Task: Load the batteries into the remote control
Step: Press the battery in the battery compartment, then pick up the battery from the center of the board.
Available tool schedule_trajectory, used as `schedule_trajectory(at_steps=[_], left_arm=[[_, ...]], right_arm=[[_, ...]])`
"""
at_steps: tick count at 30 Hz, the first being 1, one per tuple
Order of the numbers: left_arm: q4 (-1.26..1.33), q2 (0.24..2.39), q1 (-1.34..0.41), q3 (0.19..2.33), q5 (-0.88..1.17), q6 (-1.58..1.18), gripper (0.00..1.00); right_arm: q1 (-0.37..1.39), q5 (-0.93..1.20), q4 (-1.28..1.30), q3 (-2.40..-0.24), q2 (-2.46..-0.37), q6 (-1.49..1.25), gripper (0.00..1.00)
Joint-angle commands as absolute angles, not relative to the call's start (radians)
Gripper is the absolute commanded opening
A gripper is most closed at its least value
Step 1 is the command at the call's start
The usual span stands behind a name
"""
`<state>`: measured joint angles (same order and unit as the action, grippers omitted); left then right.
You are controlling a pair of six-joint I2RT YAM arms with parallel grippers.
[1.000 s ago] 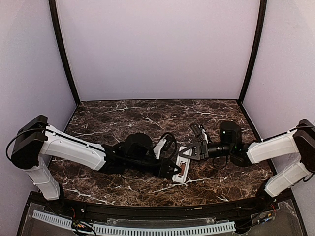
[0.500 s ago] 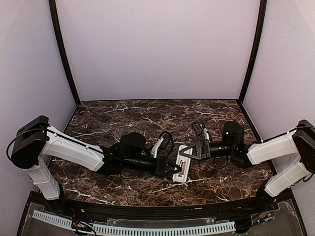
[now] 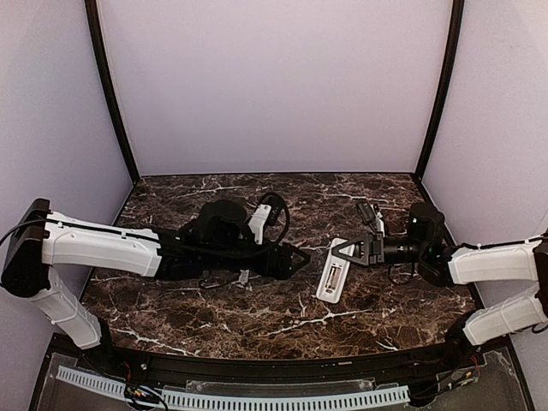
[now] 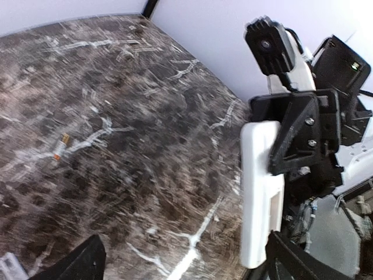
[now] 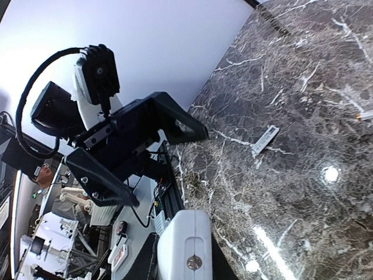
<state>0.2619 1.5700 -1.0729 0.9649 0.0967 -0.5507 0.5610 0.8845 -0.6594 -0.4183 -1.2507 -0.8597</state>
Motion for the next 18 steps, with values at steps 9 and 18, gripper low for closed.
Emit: schedule_trajectory(at_steps=[9, 18], left_arm=[[-0.260, 1.721, -1.013, 1.319, -0.273, -0.020, 0.99], [-0.368, 1.934, -0.903, 1.542, -0.079, 0.101, 0.97]], right_arm=[[0.421, 0.791, -0.214, -0.458, -0.944, -0.559, 0.00], [0.388, 0.867, -0.219, -0.427, -0.880, -0.521, 0.00]])
